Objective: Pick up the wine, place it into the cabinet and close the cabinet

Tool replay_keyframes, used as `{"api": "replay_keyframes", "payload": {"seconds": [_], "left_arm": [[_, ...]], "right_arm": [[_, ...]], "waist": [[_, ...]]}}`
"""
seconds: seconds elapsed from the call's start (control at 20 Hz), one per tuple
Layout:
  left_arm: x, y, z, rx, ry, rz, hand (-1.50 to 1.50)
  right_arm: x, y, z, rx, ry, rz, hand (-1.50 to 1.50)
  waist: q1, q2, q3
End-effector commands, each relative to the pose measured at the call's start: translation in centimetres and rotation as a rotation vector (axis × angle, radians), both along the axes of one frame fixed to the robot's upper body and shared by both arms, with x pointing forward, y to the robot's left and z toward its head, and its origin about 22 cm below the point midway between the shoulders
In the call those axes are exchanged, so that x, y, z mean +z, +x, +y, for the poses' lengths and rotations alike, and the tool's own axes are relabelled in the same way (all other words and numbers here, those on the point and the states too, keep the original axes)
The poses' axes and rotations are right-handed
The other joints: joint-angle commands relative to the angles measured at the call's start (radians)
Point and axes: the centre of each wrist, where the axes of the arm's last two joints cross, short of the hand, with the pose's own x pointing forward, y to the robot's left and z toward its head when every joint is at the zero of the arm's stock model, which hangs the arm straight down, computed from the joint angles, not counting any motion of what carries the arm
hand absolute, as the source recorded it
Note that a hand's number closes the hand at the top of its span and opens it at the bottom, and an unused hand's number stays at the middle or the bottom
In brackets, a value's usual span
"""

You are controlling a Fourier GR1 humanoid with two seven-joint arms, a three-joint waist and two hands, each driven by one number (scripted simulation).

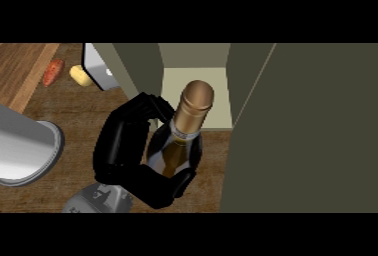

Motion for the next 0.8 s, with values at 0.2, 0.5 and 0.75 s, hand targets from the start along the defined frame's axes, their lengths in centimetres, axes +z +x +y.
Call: {"api": "replay_keyframes", "payload": {"seconds": [0.2, 0.5, 0.75], "left_arm": [[0.9, 1.7, -4.1, 0.058, 0.018, 0.016, 1.5], [1.5, 2.7, -6.0, 0.09, 0.027, -0.003, 1.5], [-0.2, 2.4, -6.1, 0.133, 0.076, -0.029, 1.5]], "right_arm": [[0.5, -3.0, -1.1, 0.024, 0.012, -0.042, -1.5], [0.5, -1.2, -2.2, 0.032, 0.017, -0.061, -1.5], [1.1, -2.6, -1.2, 0.049, 0.005, -0.049, -1.5]], "waist": [[-0.005, 0.001, 0.0], [-0.001, 0.002, 0.0], [0.002, 0.0, 0.0]]}}
